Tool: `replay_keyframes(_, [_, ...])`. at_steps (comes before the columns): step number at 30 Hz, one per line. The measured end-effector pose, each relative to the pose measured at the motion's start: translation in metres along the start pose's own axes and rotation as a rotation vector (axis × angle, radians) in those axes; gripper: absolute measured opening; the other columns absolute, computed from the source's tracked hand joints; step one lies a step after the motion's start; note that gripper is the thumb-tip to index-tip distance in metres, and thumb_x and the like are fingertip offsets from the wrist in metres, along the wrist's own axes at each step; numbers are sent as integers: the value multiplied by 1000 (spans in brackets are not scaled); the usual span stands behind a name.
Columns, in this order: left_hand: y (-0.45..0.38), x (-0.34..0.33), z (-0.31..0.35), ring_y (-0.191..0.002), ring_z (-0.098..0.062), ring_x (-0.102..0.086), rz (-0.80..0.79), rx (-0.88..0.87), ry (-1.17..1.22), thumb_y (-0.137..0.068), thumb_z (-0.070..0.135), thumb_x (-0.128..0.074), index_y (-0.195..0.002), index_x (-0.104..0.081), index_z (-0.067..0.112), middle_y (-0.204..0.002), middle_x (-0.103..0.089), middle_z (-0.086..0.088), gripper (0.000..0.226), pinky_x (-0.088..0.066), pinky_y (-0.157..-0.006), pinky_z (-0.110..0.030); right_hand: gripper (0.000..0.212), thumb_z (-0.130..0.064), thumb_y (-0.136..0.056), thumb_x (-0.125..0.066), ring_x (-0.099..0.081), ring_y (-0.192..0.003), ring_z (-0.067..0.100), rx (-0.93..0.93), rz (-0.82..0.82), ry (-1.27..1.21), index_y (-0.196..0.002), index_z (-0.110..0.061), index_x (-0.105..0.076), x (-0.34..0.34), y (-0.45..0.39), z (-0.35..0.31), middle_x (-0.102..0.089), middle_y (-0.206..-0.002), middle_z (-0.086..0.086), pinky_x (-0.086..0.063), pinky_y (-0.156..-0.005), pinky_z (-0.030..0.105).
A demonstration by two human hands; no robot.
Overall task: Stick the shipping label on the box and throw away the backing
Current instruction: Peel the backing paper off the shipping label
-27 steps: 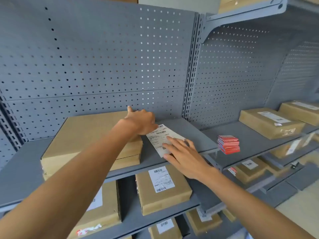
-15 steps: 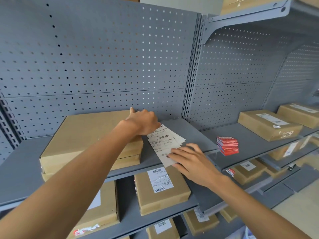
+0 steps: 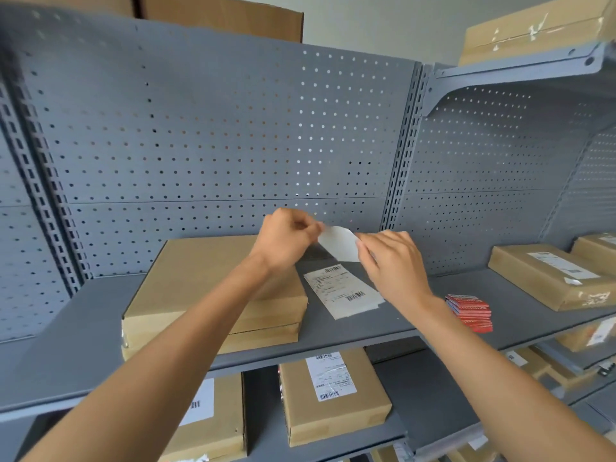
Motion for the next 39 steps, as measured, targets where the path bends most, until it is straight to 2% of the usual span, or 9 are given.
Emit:
replay_keyframes(2, [5, 9, 0, -70, -12, -64, -13, 14, 140, -95, 30, -69, -74, -76, 9, -77, -77, -2, 30, -58, -81, -38, 28, -18, -101, -50, -58, -66, 26, 8, 38, -7, -85, -8, -71, -4, -20, -6, -69, -70, -1, -40, -67, 37])
replay_keyframes(6, [15, 29, 2, -75, -7, -70, 15, 58, 321, -100, 31, -63, -90, -78, 1, -95, -80, -6, 35, -47, -65, -6, 27, -18, -101, -50, -62, -73, 26, 118, 87, 34, -96, -7, -74, -16, -56, -26, -74, -80, 1, -40, -69, 38])
replay_keyframes(7, [16, 34, 2, -78, -8, -72, 30, 69, 352, -101, 33, -61, -95, -78, 1, -99, -81, -7, 37, -48, -67, -7, 24, -17, -101, -52, -64, -75, 26, 166, 96, 49, -101, -7, -74, -21, -63, -32, -75, -84, 2, -42, -69, 39])
replay_keyframes(12, [22, 64, -6, -102, -8, -75, 75, 122, 446, -100, 46, -56, -105, -79, 12, -110, -80, 3, 41, -49, -98, -34, 25, -5, -94, -59, -66, -79, 27, 368, 129, 112, -118, -3, -69, -46, -89, -65, -74, -97, 3, -47, -71, 40])
replay_keyframes(18, [30, 99, -22, -111, -13, -73, 167, 121, 514, -99, 28, -61, -107, -78, 12, -111, -80, -1, 24, -44, -112, -47, 28, -6, -96, -57, -63, -81, 26, 450, 146, 110, -123, -3, -66, -65, -112, -99, -71, -103, 2, -47, -73, 40])
replay_keyframes(28, [36, 128, -32, -109, -19, -74, 265, 61, 518, -95, 13, -68, -90, -73, 13, -107, -80, -9, 7, -52, -104, -47, 40, -2, -87, -73, -64, -85, 26, 453, 143, 23, -126, -4, -65, -76, -128, -127, -72, -109, 3, -45, -74, 40])
replay_keyframes(31, [36, 132, -34, -109, -21, -75, 300, 57, 513, -95, 12, -68, -91, -74, 11, -106, -80, -11, 7, -53, -102, -47, 30, -15, -96, -63, -65, -85, 27, 440, 146, -36, -125, -4, -66, -74, -131, -132, -73, -109, 4, -47, -72, 41])
replay_keyframes(34, [36, 135, -38, -108, -25, -74, 347, 43, 505, -94, 12, -69, -86, -75, 14, -104, -80, -14, 11, -55, -98, -46, 40, -32, -99, -53, -66, -91, 26, 367, 93, -167, -125, -6, -68, -71, -130, -138, -73, -116, 4, -49, -75, 41])
replay_keyframes(39, [35, 138, -44, -83, -7, -69, 393, -15, 410, -97, 13, -68, -88, -76, 7, -83, -77, 0, 13, -55, -84, -29, 38, -35, -97, -58, -65, -99, 23, 209, 62, -376, -121, -8, -71, -67, -131, -146, -72, -118, 2, -52, -81, 44])
Point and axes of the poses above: each hand's wrist, its own y-axis away from the middle knuckle, its own x-axis out of the back of the hand, z = x × y, the point moved 1 cm from there along -y, towards the middle knuckle
